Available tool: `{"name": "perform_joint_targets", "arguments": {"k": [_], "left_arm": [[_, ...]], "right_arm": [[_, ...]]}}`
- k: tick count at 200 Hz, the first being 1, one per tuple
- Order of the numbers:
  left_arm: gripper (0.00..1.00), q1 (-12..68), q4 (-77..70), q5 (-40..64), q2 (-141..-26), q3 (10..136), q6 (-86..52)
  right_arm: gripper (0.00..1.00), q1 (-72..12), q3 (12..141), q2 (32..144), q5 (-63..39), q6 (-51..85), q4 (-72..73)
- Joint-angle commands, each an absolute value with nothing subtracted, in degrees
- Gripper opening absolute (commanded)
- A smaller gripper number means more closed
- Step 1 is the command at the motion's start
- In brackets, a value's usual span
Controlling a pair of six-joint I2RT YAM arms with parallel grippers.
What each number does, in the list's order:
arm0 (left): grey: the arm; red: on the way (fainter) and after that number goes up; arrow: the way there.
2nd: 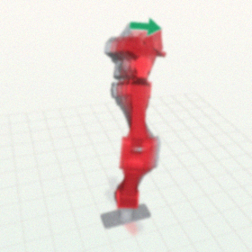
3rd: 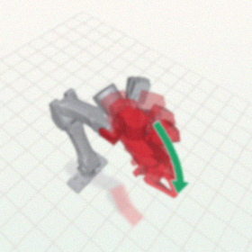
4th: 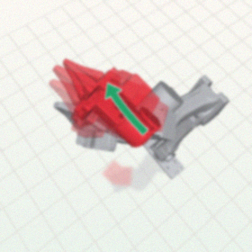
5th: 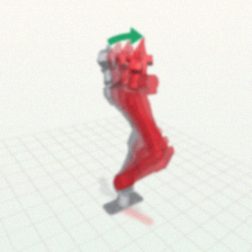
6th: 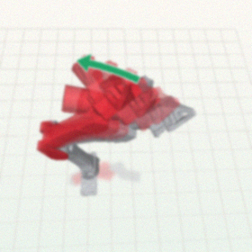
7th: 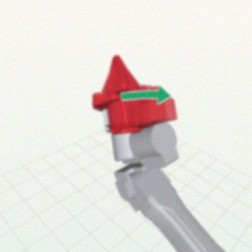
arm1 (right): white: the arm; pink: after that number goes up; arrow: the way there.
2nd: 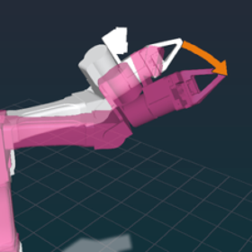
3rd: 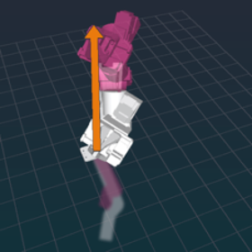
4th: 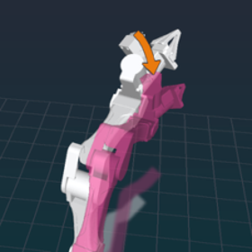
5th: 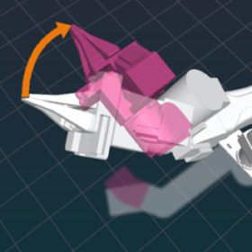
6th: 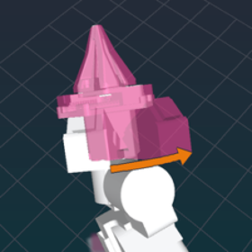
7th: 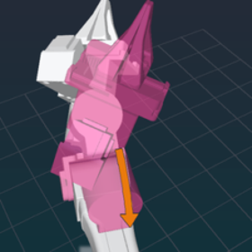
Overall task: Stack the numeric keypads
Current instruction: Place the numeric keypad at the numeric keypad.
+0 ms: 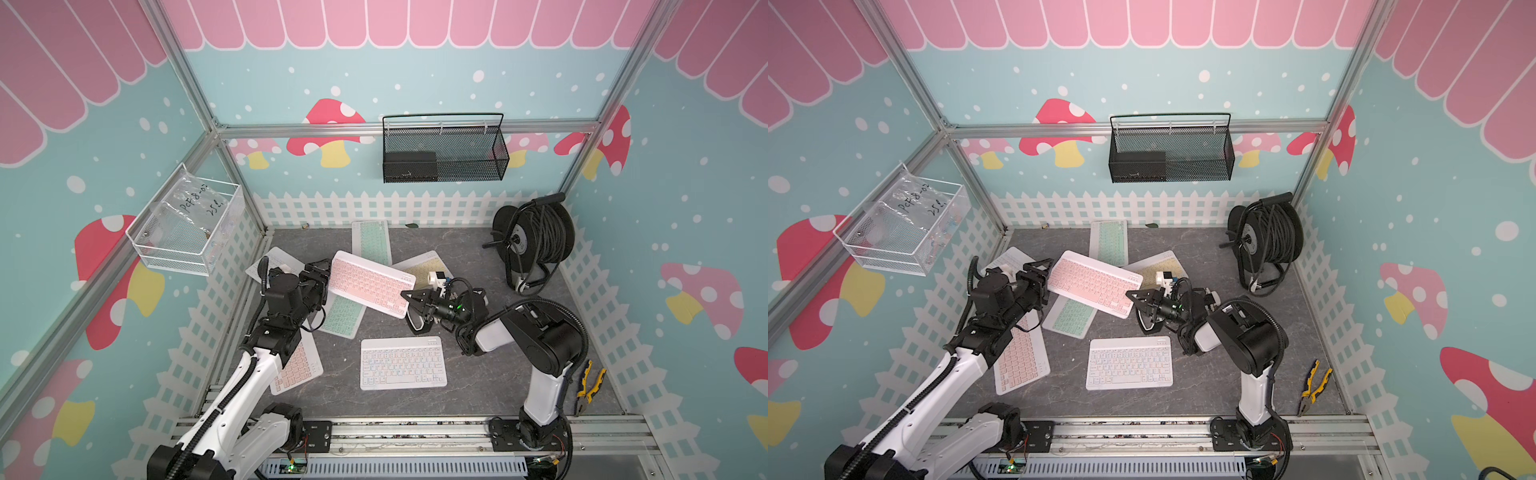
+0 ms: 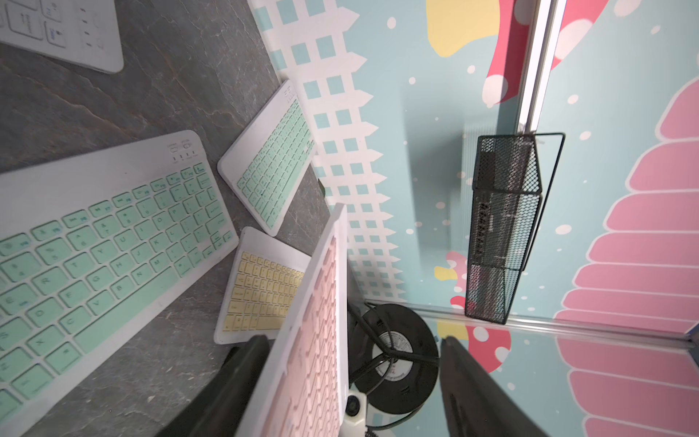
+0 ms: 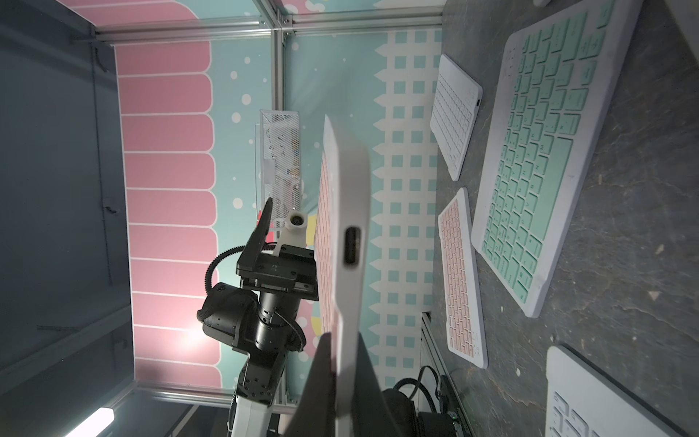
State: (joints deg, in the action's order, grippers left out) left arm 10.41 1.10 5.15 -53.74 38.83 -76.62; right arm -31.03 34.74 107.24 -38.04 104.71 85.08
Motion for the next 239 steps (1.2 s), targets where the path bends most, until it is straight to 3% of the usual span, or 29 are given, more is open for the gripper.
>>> {"name": "perform_joint_targets", "arguments": {"k": [1, 19, 64, 124, 185, 239], "left_arm": [[0.83, 10.5, 8.1, 4.0, -50.0, 41.9, -73.4], [0.99, 9.6, 16.4, 2.5, -47.6, 44.1, -69.4], [1.0, 2.5, 27.6, 5.6, -42.6, 45.4, -63.7], [1.0, 0.8, 28.1, 8.7, -43.1, 44.7, -62.8], [1.0, 0.8, 27.8, 9.8, -44.6, 44.7, -62.9], [1.0, 0.8, 24.5, 12.5, -48.5, 44.8, -63.8]], "right_arm": [[0.04, -27.8, 33.8, 103.8, -41.8, 100.2, 79.8], [0.04, -24.4, 34.5, 99.3, -47.2, 92.6, 69.0], [0.05, -18.1, 41.5, 88.2, -60.1, 59.5, 24.4], [0.06, -17.1, 30.3, 79.5, -71.2, 57.7, 24.5], [0.07, -17.0, 14.8, 70.1, -68.4, 64.3, 32.4], [0.07, -17.1, 11.1, 75.2, -67.4, 66.9, 43.0]]}}
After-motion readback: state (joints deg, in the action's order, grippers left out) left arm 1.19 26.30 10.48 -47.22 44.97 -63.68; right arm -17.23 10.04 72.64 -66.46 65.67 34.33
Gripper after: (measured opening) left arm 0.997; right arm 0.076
